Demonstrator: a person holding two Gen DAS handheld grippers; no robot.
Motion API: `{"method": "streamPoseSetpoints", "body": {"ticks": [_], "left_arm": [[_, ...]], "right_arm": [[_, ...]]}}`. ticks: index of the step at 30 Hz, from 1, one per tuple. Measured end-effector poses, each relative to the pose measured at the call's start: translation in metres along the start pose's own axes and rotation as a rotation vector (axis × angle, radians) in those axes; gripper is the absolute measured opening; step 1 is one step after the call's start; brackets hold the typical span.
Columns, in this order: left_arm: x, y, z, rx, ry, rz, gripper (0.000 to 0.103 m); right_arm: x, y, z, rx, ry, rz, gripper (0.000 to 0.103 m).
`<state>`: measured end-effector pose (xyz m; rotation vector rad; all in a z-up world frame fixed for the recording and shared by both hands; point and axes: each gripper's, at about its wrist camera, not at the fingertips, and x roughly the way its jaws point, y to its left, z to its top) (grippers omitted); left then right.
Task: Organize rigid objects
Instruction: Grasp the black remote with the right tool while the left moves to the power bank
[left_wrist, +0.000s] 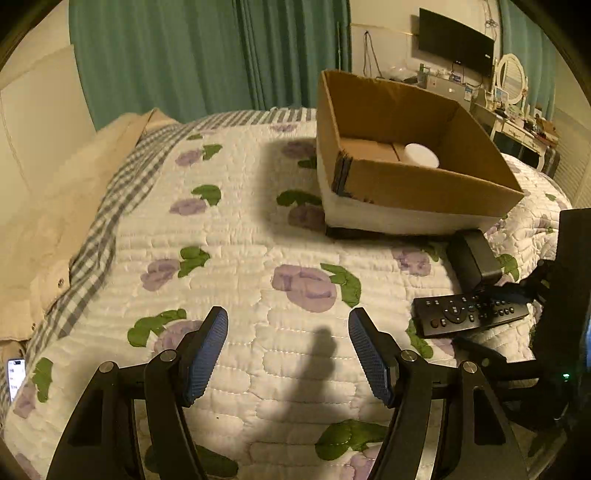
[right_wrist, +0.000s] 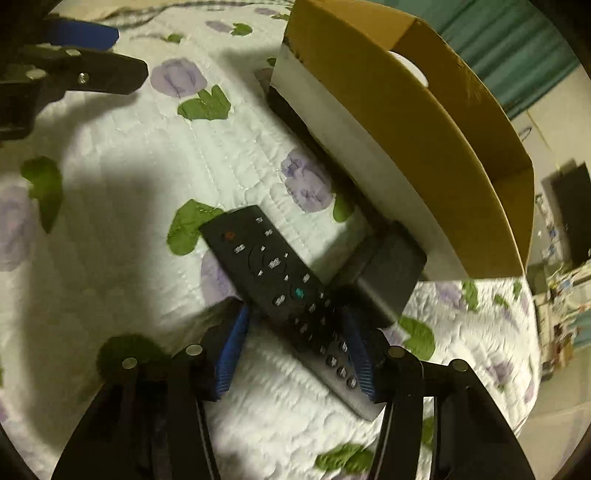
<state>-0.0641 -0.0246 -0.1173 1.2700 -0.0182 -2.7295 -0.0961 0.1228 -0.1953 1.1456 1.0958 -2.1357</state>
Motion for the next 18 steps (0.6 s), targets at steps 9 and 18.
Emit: {"method": "streamPoseSetpoints", "body": {"ticks": [9, 18], "left_arm": [[-0.003, 0.0, -0.001, -0.012, -0.002, 0.002, 0.071], [-0.019, -0.01, 0.005, 0.027, -0.036, 0.001, 0.071]], "right_arm": [[-0.015, -0.003, -0.005, 0.017, -0.06, -0.045, 0.03], [-0.087, -0.069, -0.033, 0.42, -0.16, 0.145, 0.019]]}}
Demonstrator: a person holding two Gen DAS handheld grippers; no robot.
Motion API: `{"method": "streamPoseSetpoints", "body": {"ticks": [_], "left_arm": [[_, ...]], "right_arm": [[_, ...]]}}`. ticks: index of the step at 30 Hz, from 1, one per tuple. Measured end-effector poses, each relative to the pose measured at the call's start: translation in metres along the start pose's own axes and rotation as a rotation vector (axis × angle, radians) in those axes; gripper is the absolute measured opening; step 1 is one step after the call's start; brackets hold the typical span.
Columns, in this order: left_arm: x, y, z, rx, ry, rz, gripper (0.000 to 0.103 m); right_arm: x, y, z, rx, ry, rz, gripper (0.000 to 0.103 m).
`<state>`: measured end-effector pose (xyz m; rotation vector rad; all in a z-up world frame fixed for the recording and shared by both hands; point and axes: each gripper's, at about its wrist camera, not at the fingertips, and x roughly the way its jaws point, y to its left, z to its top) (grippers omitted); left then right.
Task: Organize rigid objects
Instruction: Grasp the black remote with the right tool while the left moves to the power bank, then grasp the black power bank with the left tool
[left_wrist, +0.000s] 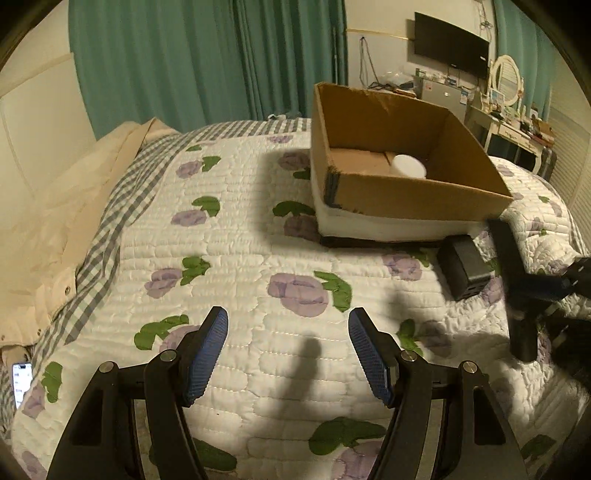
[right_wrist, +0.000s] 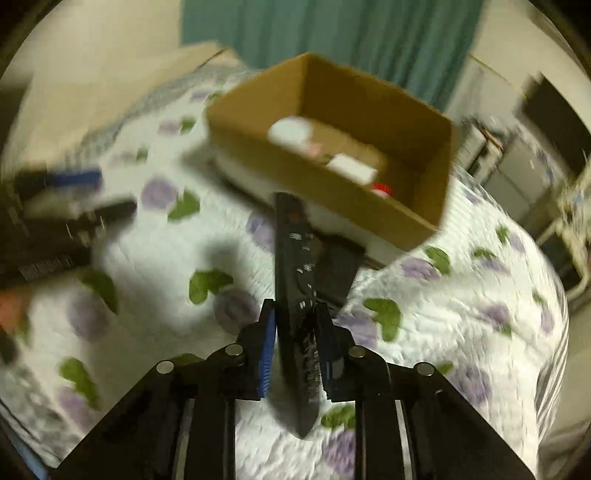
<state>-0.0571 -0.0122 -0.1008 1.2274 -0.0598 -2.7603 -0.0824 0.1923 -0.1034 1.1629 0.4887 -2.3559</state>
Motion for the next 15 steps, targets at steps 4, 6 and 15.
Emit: {"method": "streamPoseSetpoints", "body": {"ticks": [4, 6, 15], "left_arm": [[-0.009, -0.012, 0.007, 0.017, -0.018, -0.015, 0.071], [-0.012, -0.018, 0.009, 0.022, -0.024, -0.025, 0.071], [-0.006, -0.069, 0.025, 0.05, -0.027, -0.098, 0.071]], "right_arm": [[-0.032, -0.022, 0.007, 0.112, -0.046, 0.039, 0.019], [-0.039, -0.029, 0.009, 0.145, -0.061, 0.047, 0.019], [-0.042, -0.071, 0.012, 0.18, -0.035, -0.031, 0.019]]}}
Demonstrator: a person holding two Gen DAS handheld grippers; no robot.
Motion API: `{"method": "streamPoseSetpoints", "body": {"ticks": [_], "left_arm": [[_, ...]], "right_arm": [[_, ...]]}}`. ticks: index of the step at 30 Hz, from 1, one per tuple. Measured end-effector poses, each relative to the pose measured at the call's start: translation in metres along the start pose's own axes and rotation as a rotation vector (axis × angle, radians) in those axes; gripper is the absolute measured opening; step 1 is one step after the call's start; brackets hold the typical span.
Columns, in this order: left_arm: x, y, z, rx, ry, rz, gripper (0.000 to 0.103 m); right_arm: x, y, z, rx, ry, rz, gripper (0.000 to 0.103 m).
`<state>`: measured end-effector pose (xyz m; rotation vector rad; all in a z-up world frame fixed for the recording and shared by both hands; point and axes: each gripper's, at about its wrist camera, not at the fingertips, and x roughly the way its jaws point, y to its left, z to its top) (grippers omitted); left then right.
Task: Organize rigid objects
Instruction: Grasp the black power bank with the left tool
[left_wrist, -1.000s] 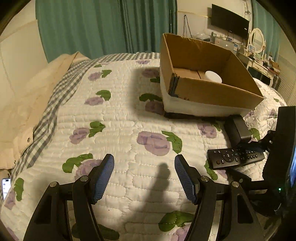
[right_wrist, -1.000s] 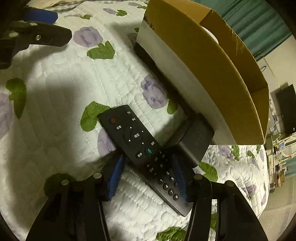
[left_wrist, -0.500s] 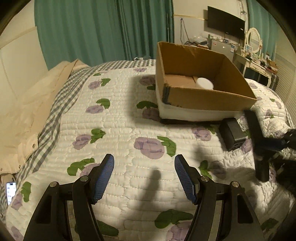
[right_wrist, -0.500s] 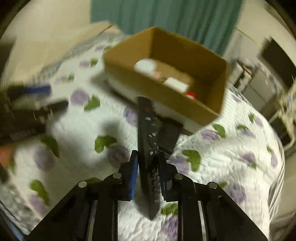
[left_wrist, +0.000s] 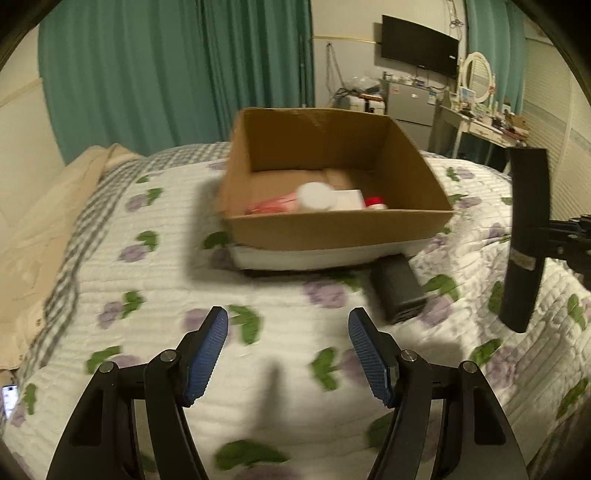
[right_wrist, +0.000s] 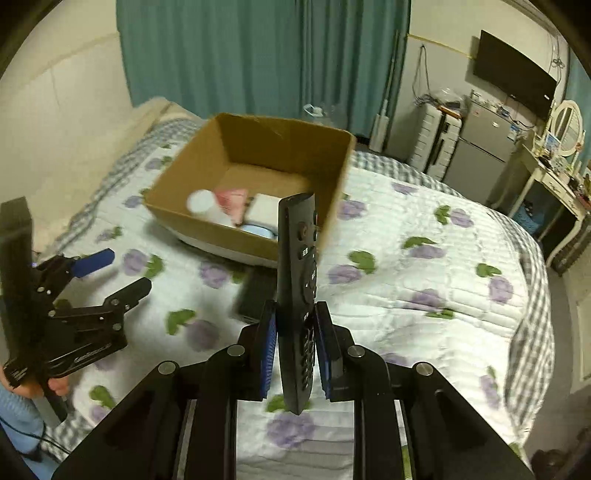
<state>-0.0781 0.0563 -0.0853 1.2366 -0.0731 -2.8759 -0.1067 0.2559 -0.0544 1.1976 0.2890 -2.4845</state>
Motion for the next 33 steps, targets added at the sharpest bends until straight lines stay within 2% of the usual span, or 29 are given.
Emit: {"method": "streamPoseSetpoints", "body": {"ticks": [4, 12, 21, 22, 24, 25, 33], "left_arm": [[0.018, -0.032, 0.008, 0.032, 0.008, -0.041, 0.071], [0.068, -0.08, 0.012, 0.063, 0.059, -0.102, 0.071], [0.107, -0.095, 0.016, 0.047, 0.136, -0.126, 0.068], [0.108, -0.094, 0.015, 0.042, 0.14, -0.13, 0.065], [0.109, -0.094, 0.014, 0.036, 0.152, -0.184, 0.051], [0.108, -0.094, 0.014, 0.037, 0.151, -0.188, 0.048], [0.079, -0.088, 0.011, 0.026, 0.126, -0.21, 0.04]], "right_arm": [[0.023, -0.02, 0.0, 0.019, 0.046, -0.003, 0.019], [0.046, -0.039, -0.004, 0.053, 0.049, 0.039, 0.019], [0.048, -0.042, -0.003, 0.053, 0.044, 0.063, 0.019], [0.048, -0.041, -0.002, 0.052, 0.044, 0.063, 0.019], [0.048, -0.041, -0.002, 0.049, 0.044, 0.06, 0.019], [0.048, -0.041, -0.002, 0.05, 0.043, 0.059, 0.019], [0.034, -0.039, -0.002, 0.071, 0.002, 0.051, 0.019]]}}
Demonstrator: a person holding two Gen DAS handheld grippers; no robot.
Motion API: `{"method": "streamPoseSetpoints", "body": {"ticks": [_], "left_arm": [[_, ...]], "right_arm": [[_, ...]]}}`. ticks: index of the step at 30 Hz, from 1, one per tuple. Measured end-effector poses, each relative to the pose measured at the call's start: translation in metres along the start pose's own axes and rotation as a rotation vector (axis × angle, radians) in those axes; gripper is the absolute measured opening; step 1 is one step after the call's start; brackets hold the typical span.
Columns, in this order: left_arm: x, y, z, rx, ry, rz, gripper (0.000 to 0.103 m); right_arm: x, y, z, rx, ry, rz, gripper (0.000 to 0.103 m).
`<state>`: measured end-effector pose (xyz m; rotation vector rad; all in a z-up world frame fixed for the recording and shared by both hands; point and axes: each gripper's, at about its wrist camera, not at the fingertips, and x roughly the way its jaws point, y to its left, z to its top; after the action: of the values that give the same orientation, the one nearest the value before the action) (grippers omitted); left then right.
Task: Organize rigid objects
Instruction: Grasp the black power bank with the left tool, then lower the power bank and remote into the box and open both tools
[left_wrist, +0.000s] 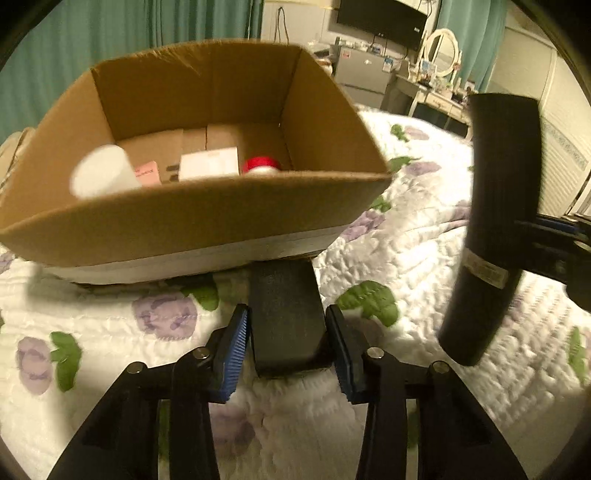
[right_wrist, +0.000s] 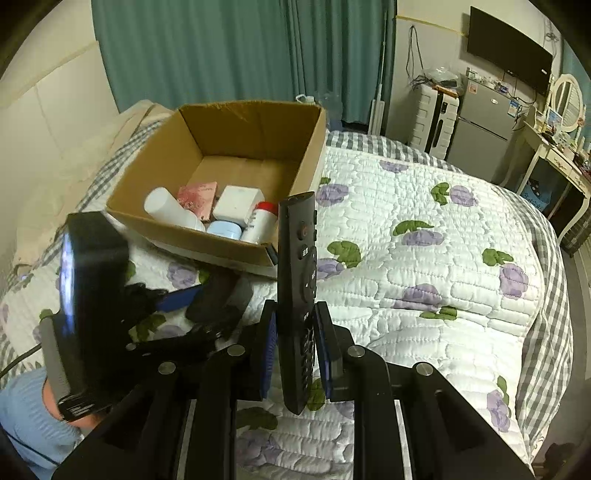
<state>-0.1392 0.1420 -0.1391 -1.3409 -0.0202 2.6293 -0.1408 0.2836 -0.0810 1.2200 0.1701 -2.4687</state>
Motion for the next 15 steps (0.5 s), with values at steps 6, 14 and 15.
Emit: {"method": "streamPoseSetpoints", "body": {"ticks": [6, 14, 15], "left_arm": [[-0.049, 0.006, 0.002, 0.011, -0.066, -0.028, 0.039], [-0.123, 0.02, 0.034, 0.004, -0.221, -0.026, 0.039], [-0.129, 0.025, 0.041, 0.005, -0.241, -0.016, 0.039]], "right_arm": [[-0.028, 0.008, 0.012, 0.014, -0.065, 0.004, 0.019], [-0.066, 0.031, 0.054, -0.031, -0.154, -0.002, 0.019], [-0.068, 0.035, 0.062, -0.043, -0.16, -0.004, 0.019]]}}
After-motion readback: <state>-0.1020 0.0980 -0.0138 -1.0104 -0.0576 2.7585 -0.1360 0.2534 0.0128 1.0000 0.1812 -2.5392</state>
